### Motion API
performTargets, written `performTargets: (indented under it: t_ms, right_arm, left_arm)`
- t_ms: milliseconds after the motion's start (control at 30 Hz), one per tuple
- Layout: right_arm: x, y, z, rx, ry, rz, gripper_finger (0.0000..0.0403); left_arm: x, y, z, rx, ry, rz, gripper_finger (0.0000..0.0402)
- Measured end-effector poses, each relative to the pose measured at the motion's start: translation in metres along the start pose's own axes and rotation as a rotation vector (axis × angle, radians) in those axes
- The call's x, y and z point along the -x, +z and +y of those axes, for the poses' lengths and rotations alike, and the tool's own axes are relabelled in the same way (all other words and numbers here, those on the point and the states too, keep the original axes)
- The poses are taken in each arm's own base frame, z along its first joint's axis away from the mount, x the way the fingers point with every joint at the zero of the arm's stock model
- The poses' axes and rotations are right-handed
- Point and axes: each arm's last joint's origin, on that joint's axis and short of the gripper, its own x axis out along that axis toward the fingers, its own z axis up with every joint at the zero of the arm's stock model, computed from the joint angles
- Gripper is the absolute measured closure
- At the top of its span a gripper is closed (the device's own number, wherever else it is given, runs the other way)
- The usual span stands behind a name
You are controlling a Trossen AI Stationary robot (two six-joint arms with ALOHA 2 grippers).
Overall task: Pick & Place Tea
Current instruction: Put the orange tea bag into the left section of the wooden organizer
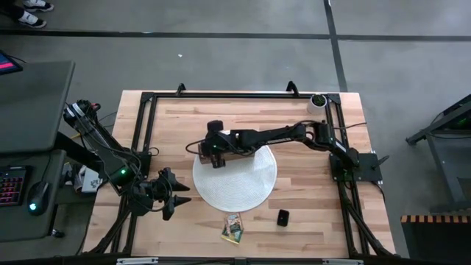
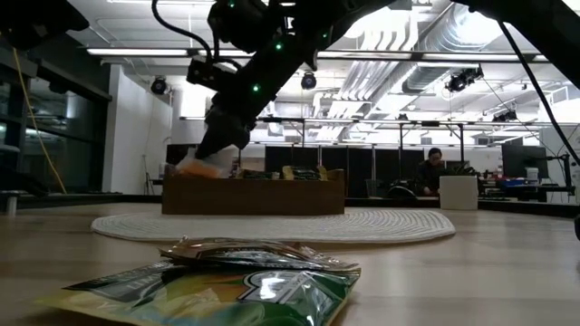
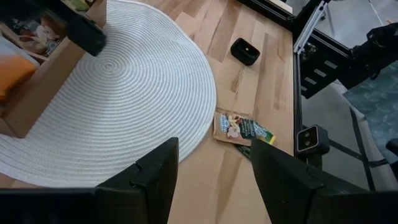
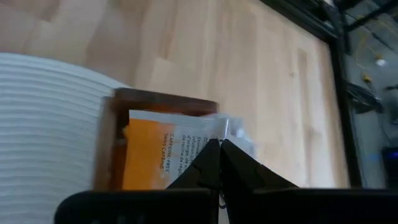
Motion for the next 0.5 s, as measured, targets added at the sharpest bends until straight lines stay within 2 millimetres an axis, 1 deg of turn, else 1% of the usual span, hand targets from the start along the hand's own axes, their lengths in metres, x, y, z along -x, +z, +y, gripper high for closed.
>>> performTargets:
  t_ms: [100, 500]
  right_arm:
    - [-0.0007, -0.0011, -0.0035, -0.004, -0.026, 0.008, 0.0403]
    - [0.0, 0.0012, 0.0021, 0.005, 0.058, -0.03, 0.0403]
  left_arm:
    - [-0.0001, -0.0002, 0.0, 0.0, -0.003, 0.005, 0.0202]
    - [0.0, -0.0001, -0.0001, 0.001, -0.003, 0.005, 0.0202]
